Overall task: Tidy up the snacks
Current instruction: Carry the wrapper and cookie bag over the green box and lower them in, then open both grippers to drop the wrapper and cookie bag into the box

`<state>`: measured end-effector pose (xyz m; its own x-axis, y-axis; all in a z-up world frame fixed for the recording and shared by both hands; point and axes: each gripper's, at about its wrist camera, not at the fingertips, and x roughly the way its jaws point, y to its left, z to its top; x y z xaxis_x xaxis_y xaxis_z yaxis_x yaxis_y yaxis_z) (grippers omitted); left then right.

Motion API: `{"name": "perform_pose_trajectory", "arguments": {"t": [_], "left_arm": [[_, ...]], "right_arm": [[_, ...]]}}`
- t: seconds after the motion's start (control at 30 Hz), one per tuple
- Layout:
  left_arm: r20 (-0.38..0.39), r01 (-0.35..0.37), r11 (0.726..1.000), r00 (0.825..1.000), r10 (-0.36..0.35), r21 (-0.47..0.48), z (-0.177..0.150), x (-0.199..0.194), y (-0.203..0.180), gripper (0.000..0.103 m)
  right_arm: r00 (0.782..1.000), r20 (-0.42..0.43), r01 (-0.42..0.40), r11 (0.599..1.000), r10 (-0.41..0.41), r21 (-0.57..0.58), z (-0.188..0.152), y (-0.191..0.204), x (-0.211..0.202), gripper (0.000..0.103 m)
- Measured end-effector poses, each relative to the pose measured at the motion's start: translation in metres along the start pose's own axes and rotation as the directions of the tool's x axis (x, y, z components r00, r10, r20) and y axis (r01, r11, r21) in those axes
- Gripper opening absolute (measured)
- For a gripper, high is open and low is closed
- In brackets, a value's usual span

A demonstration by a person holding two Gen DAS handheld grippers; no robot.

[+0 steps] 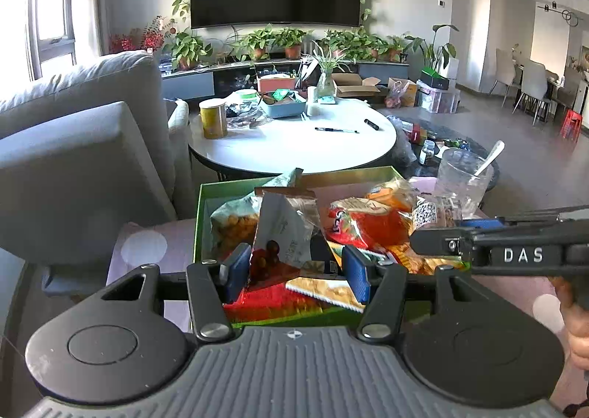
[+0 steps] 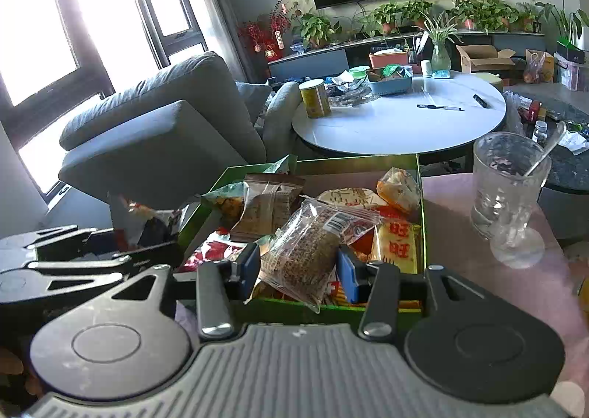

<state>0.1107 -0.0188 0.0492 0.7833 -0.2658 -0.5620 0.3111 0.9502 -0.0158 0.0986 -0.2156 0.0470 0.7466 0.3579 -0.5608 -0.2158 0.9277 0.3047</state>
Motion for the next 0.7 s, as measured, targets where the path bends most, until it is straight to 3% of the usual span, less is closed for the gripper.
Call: {"name": "perform_pose_trajectory", "arguments": {"t": [0.7], "left_arm": [[-0.048, -0.001, 0.999, 0.999, -0.001, -0.034, 0.007, 0.053, 0.012, 0.052]], "right_arm": [[0.999, -0.034, 0.029, 0.999, -0.028, 0.020, 0.006, -0.014, 0.034, 0.079]]}}
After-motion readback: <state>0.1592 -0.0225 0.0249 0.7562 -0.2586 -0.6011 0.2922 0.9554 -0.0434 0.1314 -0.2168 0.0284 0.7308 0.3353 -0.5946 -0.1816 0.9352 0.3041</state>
